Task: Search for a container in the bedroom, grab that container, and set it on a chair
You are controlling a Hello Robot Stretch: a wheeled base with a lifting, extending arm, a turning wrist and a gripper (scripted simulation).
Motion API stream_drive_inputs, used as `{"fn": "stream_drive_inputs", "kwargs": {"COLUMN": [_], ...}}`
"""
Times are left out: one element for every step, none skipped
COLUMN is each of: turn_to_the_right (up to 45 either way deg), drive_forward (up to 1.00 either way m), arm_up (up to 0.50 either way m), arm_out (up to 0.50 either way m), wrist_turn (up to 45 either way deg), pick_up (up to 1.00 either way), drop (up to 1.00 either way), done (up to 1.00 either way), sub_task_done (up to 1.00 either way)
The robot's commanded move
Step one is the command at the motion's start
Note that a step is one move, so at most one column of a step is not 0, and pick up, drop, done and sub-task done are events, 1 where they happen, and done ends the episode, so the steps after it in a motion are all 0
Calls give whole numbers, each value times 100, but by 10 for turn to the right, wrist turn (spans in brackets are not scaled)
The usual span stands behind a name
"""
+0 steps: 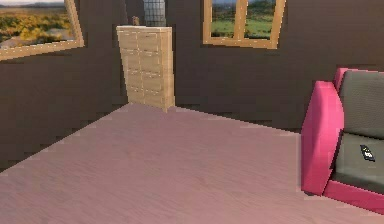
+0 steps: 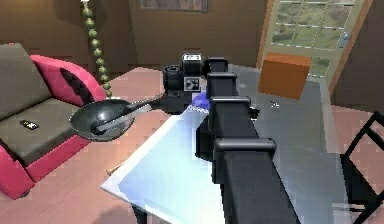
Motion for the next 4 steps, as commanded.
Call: {"fn": "stream_drive_inputs", "kwargs": {"turn_to_the_right": [0, 0, 0, -450], "drive_forward": [0, 0, 0, 0], "arm_up": [0, 0, 0, 0], "arm_out": [0, 0, -26, 0], "wrist_turn": [-450, -180, 0, 0], "pick_up": [0, 0, 0, 0], "drop": [0, 0, 0, 0], "done": [0, 0, 0, 0], "sub_task_done": [0, 0, 0, 0]}}
